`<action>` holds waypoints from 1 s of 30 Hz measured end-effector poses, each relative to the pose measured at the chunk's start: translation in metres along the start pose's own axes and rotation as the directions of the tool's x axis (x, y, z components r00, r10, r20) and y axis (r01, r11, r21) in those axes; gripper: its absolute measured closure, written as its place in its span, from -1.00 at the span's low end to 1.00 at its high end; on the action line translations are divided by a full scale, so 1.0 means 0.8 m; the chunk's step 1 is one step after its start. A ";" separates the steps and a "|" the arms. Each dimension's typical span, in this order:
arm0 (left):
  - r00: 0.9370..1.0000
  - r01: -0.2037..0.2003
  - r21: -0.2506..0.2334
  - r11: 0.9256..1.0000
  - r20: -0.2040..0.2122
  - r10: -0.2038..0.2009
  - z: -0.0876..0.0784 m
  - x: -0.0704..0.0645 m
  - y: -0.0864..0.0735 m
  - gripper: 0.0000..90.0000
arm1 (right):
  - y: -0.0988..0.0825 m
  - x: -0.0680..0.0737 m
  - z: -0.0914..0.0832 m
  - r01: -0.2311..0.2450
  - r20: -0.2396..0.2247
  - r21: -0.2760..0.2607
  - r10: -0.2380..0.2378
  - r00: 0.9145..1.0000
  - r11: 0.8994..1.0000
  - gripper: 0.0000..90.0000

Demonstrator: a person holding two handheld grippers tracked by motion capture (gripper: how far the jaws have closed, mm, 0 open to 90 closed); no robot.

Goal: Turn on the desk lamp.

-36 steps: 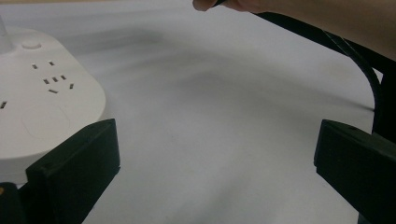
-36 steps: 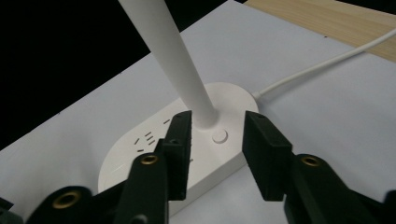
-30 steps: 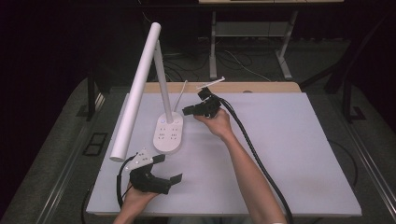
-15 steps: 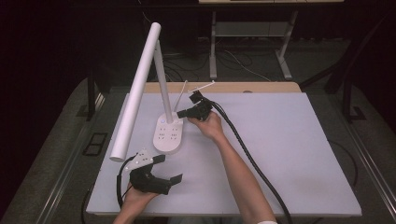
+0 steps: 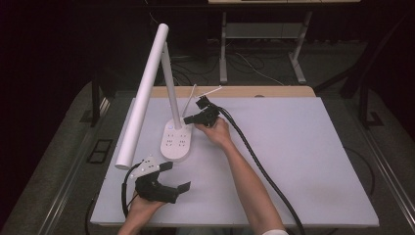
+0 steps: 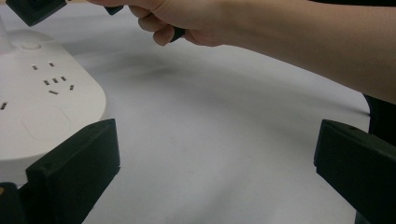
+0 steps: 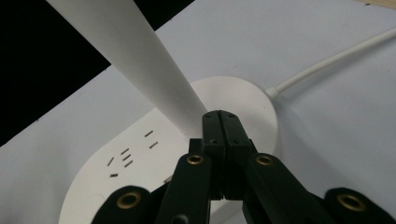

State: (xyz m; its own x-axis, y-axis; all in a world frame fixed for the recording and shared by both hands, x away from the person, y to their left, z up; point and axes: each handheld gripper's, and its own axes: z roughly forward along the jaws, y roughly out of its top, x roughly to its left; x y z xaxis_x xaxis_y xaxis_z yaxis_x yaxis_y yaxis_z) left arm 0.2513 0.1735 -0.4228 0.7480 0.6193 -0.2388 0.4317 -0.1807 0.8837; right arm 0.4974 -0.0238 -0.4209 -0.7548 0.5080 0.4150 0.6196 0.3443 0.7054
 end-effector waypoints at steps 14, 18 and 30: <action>1.000 0.000 0.003 1.000 -0.001 0.000 0.000 0.001 0.000 -1.00 | -0.010 -0.009 0.016 0.000 -0.022 0.007 0.000 1.000 1.000 0.99; 1.000 0.001 0.002 1.000 -0.007 -0.001 0.000 0.001 0.000 -1.00 | -0.011 -0.008 0.016 0.008 -0.018 0.002 -0.008 1.000 1.000 1.00; 1.000 0.002 0.005 1.000 -0.008 -0.002 0.001 0.001 0.000 -1.00 | -0.012 0.000 0.014 0.009 0.044 0.021 -0.010 0.999 1.000 1.00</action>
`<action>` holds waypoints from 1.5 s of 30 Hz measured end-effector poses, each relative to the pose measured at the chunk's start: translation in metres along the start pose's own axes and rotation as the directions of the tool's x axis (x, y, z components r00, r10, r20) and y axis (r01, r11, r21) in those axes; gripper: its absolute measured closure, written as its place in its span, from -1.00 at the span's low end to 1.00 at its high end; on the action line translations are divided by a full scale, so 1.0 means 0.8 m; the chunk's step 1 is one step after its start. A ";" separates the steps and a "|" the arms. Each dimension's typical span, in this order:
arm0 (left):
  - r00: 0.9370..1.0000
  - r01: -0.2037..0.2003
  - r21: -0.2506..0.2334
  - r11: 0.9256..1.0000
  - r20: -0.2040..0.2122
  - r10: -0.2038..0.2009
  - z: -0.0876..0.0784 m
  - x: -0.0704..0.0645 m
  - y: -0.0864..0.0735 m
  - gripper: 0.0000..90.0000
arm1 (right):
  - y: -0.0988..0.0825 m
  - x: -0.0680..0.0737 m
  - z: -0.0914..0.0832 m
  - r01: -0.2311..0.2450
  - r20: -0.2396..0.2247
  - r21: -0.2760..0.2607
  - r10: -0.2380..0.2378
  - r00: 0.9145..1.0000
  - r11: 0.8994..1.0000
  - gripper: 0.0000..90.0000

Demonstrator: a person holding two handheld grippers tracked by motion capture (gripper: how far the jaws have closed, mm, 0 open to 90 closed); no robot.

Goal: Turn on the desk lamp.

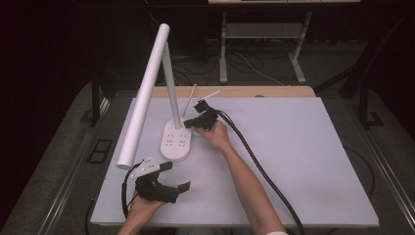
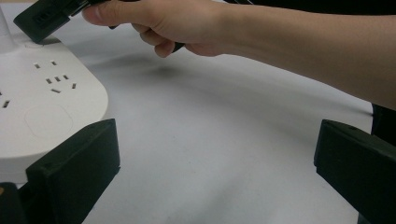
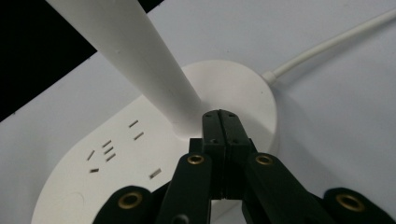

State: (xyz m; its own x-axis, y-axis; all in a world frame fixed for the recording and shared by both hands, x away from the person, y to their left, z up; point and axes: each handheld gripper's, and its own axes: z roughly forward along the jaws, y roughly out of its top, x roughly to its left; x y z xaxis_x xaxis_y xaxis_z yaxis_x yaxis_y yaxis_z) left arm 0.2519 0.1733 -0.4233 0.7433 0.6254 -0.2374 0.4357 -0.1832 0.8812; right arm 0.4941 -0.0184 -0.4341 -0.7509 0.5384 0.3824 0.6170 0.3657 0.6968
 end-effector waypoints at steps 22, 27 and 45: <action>1.000 0.004 -0.003 1.000 0.006 -0.004 0.001 0.001 0.000 -1.00 | 0.007 0.016 -0.027 0.050 0.005 -0.020 -0.050 0.999 0.999 1.00; 1.000 0.005 -0.006 1.000 0.004 -0.005 0.000 0.002 0.000 -1.00 | 0.012 0.022 -0.050 0.078 0.002 -0.023 -0.078 0.997 0.997 1.00; 1.000 0.001 -0.007 1.000 0.006 -0.001 0.004 0.000 0.001 -1.00 | -0.009 0.023 -0.154 0.090 0.052 -0.116 -0.084 0.995 0.989 0.40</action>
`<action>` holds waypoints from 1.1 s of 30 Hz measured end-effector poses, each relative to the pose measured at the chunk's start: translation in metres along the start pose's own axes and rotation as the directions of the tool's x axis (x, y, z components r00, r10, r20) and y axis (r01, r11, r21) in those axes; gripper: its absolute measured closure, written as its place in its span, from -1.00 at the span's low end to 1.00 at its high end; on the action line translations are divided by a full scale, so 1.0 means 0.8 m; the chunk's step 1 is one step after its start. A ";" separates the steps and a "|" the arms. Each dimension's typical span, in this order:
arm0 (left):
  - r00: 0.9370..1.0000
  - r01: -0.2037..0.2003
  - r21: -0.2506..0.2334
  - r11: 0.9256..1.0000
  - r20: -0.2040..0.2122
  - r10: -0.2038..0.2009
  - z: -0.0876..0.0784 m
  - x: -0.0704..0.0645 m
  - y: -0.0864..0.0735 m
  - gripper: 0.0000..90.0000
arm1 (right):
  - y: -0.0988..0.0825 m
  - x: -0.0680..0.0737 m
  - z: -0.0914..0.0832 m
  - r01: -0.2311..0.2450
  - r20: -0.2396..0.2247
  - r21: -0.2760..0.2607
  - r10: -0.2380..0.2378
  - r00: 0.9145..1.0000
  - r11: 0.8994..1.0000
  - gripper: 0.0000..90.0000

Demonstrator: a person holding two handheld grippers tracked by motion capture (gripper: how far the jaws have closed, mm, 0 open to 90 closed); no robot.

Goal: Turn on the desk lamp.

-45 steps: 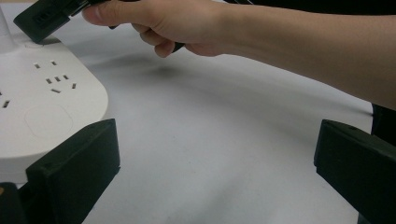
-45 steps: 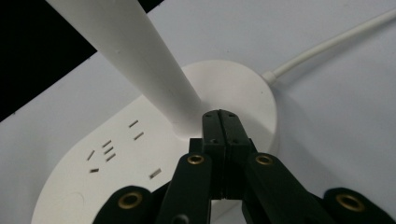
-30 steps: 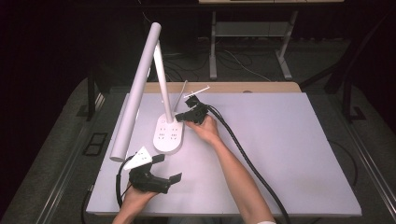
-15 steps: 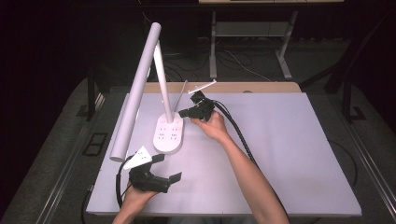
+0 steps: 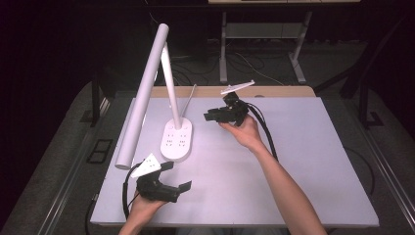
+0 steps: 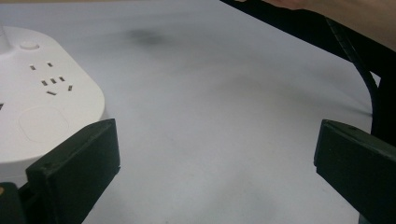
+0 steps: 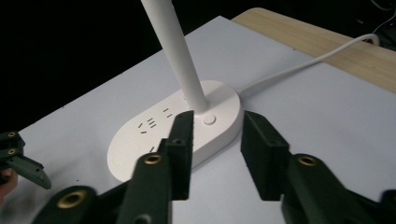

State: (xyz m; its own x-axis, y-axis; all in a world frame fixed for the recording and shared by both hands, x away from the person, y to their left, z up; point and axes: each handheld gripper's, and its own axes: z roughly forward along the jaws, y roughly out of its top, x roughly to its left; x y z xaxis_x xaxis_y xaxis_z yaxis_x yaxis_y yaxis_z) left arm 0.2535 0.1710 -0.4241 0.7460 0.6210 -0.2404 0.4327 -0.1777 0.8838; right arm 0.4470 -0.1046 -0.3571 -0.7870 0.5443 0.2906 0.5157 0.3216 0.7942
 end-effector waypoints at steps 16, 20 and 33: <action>1.000 -0.001 0.008 1.000 -0.001 0.001 0.002 -0.001 0.000 -1.00 | -0.034 0.011 -0.085 0.019 0.053 -0.018 -0.018 0.998 1.000 -0.92; 1.000 0.000 0.007 1.000 -0.002 0.000 0.002 -0.001 0.000 -1.00 | -0.050 0.011 -0.107 0.005 0.074 -0.031 -0.003 0.997 0.999 -0.99; 1.000 0.001 0.006 1.000 -0.002 -0.001 0.003 -0.002 0.000 -1.00 | -0.110 0.012 -0.170 -0.045 0.115 -0.061 0.052 0.992 0.997 -0.99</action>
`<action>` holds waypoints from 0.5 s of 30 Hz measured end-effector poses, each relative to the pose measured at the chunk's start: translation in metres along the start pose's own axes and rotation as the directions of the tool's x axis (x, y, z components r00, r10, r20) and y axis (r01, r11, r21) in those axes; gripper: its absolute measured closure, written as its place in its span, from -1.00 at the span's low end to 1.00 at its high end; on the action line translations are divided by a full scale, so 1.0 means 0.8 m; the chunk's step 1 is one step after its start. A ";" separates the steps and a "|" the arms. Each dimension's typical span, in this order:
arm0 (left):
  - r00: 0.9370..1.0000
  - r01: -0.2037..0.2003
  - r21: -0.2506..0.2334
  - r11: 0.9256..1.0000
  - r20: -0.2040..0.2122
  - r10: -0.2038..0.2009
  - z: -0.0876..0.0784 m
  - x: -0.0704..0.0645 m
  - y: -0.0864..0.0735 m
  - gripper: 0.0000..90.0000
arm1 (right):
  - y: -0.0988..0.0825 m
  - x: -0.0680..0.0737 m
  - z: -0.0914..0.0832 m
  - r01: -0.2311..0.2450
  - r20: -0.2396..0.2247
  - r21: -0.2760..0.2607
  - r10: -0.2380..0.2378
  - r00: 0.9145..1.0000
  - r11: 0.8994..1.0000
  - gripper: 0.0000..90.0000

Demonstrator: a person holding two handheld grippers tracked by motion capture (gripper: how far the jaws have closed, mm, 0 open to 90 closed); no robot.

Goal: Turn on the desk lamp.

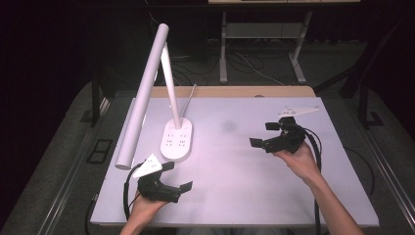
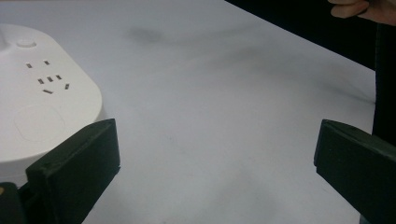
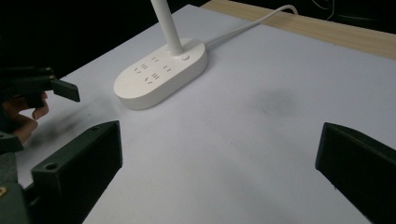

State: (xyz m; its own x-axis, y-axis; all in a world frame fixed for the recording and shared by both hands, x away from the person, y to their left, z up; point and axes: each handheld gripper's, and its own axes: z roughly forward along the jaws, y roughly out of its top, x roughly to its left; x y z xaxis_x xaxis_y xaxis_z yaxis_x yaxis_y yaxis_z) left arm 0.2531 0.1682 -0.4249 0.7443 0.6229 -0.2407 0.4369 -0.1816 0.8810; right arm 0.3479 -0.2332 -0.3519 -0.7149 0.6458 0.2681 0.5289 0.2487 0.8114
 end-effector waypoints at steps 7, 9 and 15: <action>1.000 0.001 0.000 1.000 -0.001 -0.001 0.000 0.000 0.000 -1.00 | -0.044 0.001 -0.034 -0.036 0.020 -0.022 0.036 0.999 0.999 -0.99; 1.000 -0.001 0.003 1.000 -0.001 0.001 0.000 0.000 0.000 -1.00 | -0.050 0.001 -0.039 -0.041 0.022 -0.023 0.041 0.999 0.999 -0.99; 1.000 -0.004 0.007 1.000 -0.006 0.004 -0.001 0.001 0.000 -1.00 | -0.085 0.005 -0.063 -0.065 0.041 -0.036 0.066 0.997 0.997 -0.99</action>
State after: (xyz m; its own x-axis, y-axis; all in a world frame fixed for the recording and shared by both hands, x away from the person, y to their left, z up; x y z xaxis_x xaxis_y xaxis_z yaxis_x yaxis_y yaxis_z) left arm 0.2530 0.1692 -0.4247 0.7430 0.6267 -0.2350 0.4376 -0.1891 0.8791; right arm 0.2861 -0.2833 -0.3797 -0.6591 0.6898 0.2997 0.5573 0.1803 0.8105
